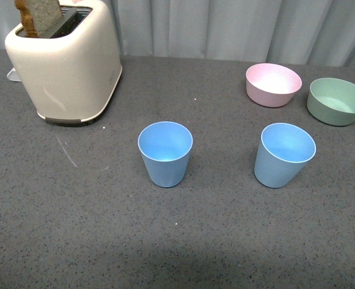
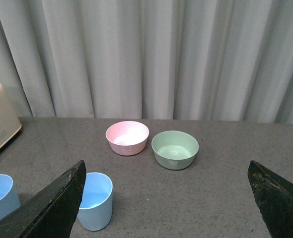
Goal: Stack blue cups with both arms
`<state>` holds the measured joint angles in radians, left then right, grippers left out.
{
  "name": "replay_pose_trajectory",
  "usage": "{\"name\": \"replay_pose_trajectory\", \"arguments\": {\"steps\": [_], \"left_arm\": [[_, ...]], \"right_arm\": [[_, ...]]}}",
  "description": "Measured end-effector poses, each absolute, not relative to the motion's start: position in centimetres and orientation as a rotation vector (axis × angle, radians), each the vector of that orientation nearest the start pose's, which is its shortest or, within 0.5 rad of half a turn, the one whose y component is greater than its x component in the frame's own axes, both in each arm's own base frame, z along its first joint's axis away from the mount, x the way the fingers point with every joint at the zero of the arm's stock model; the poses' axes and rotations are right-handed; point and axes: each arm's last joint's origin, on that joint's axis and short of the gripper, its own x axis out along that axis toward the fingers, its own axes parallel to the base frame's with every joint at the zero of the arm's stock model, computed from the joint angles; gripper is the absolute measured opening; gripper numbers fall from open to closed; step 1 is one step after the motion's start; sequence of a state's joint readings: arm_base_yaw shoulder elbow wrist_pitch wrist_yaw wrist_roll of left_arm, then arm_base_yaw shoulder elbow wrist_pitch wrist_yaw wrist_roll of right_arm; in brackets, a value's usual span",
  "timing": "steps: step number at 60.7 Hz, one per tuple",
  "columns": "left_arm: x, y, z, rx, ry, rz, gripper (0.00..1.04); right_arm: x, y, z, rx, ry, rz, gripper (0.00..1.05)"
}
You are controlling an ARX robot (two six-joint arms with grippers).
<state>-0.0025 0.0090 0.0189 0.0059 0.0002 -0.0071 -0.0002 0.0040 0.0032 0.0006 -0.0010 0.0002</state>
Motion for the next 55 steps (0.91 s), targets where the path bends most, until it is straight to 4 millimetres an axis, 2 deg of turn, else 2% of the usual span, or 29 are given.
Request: {"name": "replay_pose_trajectory", "arguments": {"steps": [9, 11, 21, 26, 31, 40, 55], "left_arm": [[9.7, 0.0, 17.0, -0.007, -0.015, -0.003, 0.04], [9.7, 0.0, 17.0, -0.007, -0.016, -0.003, 0.07], [9.7, 0.0, 17.0, -0.007, -0.017, -0.003, 0.43], [9.7, 0.0, 17.0, -0.007, -0.017, -0.002, 0.57], [9.7, 0.0, 17.0, -0.007, -0.017, -0.003, 0.73], [9.7, 0.0, 17.0, -0.007, -0.017, -0.003, 0.99], [9.7, 0.0, 17.0, -0.005, -0.017, -0.003, 0.98]], "right_arm": [[9.8, 0.0, 16.4, 0.000, 0.000, 0.001, 0.95], [9.8, 0.0, 16.4, 0.000, 0.000, 0.001, 0.95], [9.8, 0.0, 16.4, -0.009, 0.007, 0.010, 0.95], [9.9, 0.1, 16.2, -0.162, 0.091, 0.084, 0.95], [10.5, 0.2, 16.1, -0.288, 0.144, 0.110, 0.95], [12.9, 0.3, 16.6, -0.315, 0.210, 0.103, 0.95], [19.6, 0.8, 16.3, -0.194, 0.423, 0.107, 0.95]]}}
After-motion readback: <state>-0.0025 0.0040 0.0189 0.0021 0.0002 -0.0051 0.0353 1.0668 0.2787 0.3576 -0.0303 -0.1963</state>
